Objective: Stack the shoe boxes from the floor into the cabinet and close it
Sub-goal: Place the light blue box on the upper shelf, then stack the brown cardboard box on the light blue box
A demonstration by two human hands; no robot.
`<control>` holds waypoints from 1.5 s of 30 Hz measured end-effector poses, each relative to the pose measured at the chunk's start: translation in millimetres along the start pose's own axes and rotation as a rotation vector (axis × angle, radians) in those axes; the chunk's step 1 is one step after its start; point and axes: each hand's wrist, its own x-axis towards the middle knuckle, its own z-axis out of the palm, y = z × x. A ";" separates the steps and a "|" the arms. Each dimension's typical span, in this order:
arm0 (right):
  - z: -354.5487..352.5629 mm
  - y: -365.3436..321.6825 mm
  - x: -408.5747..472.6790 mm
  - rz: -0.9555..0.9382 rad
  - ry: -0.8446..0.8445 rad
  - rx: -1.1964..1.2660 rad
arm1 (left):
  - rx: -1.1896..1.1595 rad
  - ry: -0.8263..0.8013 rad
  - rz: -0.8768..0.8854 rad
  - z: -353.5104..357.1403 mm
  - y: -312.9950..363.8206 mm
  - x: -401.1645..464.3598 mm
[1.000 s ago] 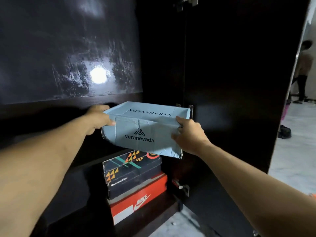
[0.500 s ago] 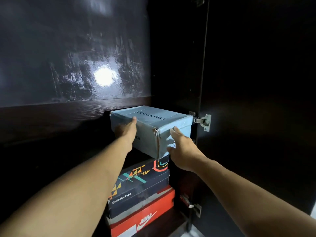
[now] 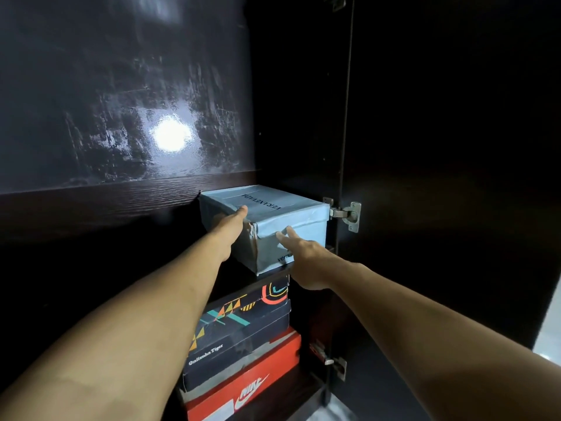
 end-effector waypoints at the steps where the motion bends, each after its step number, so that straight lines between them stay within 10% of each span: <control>1: -2.4 3.0 -4.6 0.011 0.005 0.010 | 0.024 0.060 0.033 2.0 1.3 -3.2; 8: -39.1 56.9 -68.3 0.163 0.068 -0.004 | 0.235 0.419 0.465 27.1 13.1 -57.9; 12: -59.9 90.4 -121.4 0.237 0.052 0.080 | 0.236 0.281 0.703 52.0 5.1 -112.2; 27: -36.3 239.1 -410.8 0.516 -0.023 0.036 | 0.987 -1.076 0.301 222.4 -109.6 -391.2; 37: 42.0 341.2 -608.1 0.808 -0.215 0.019 | 1.067 -1.304 0.126 273.6 -248.8 -556.5; 45: 105.9 373.0 -675.7 1.003 -0.368 0.060 | 0.695 -1.073 -0.198 270.7 -336.8 -601.5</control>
